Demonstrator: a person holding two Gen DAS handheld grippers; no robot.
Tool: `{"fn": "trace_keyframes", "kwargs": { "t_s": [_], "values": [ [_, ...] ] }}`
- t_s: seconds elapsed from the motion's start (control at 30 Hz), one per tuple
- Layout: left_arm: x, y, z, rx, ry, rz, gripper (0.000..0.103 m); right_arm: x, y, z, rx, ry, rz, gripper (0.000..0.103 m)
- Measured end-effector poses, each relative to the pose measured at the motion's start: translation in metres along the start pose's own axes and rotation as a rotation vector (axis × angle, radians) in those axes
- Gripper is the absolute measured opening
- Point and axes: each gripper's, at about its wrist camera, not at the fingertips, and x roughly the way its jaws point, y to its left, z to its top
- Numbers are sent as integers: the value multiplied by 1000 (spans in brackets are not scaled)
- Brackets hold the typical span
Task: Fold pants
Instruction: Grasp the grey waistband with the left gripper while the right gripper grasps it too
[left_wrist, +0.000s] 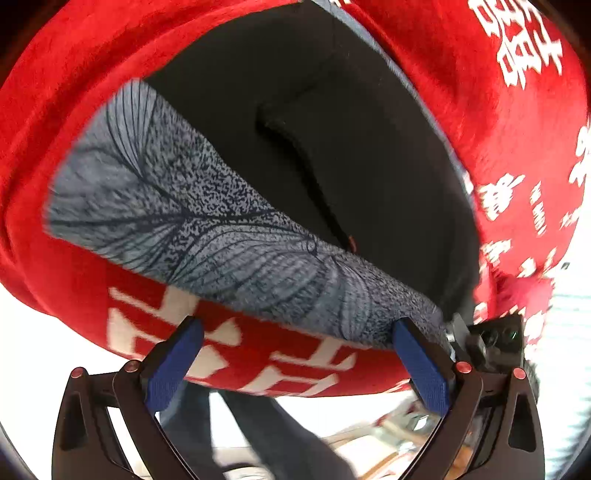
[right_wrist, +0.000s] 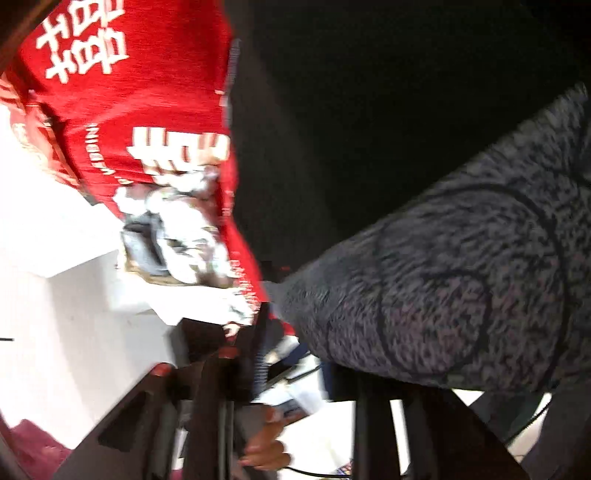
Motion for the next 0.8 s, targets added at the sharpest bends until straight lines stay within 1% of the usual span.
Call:
{"fn": "trace_keyframes", "kwargs": {
  "t_s": [0.03,0.1,0.13,0.2,0.23,0.27,0.3,0.33,0.37,0.4,0.43,0.47,0.5,0.53,0.57,0.6,0.63,0.67,0.7,0.73,0.77,0.8],
  "values": [
    [-2,2,2,-23,-14,-23,103,-1,4,1,-9,5,7,21],
    [-11,9,12,-100,-79,-65,103,-1,11,2,-33,26,3,22],
    [-13,12,17,-123,-98,-72,103,-1,12,1,-42,36,-5,21],
    [-17,20,26,-160,-132,-66,102,2,11,1,-60,60,-41,21],
    [-19,22,30,-164,-142,-55,95,4,10,0,-66,68,-64,22],
    [-21,23,32,-162,-138,-36,93,6,8,-1,-70,73,-95,23],
    [-22,22,34,-154,-123,-20,89,4,4,-2,-67,68,-151,25],
    [-22,20,35,-136,-115,4,83,1,-1,-2,-58,59,-177,25],
    [-22,18,36,-116,-110,31,79,-2,-6,-2,-41,43,-194,26],
    [-22,16,33,-87,-103,66,70,-12,-13,-1,-12,7,-218,29],
    [-22,15,32,-60,-99,102,60,-20,-17,1,13,-29,-222,32],
    [-24,15,31,-40,-96,129,53,-27,-21,1,33,-55,-219,39],
    [-24,13,31,-28,-91,134,35,-36,-25,2,66,-88,-199,41],
    [-25,15,33,-20,-78,105,21,-44,-29,3,109,-109,-160,41],
    [-29,16,34,-20,-77,81,20,-49,-30,4,140,-118,-133,41],
    [-32,14,33,-6,-85,84,20,-51,-27,5,136,-123,-136,30],
    [-34,9,32,31,-95,93,19,-54,-18,7,91,-128,-175,17],
    [-34,6,30,60,-95,114,19,-55,-8,6,30,-121,-228,8],
    [-31,3,28,79,-88,138,19,-53,-5,4,2,-116,-252,7],
    [-24,5,27,85,-70,164,19,-50,-5,0,-12,-106,-296,7],
    [-19,8,27,78,-57,177,19,-49,-8,-2,-11,-98,-320,7],
    [-19,13,24,66,-56,163,17,-46,-11,-6,-11,-94,-348,7]
  ]
}}
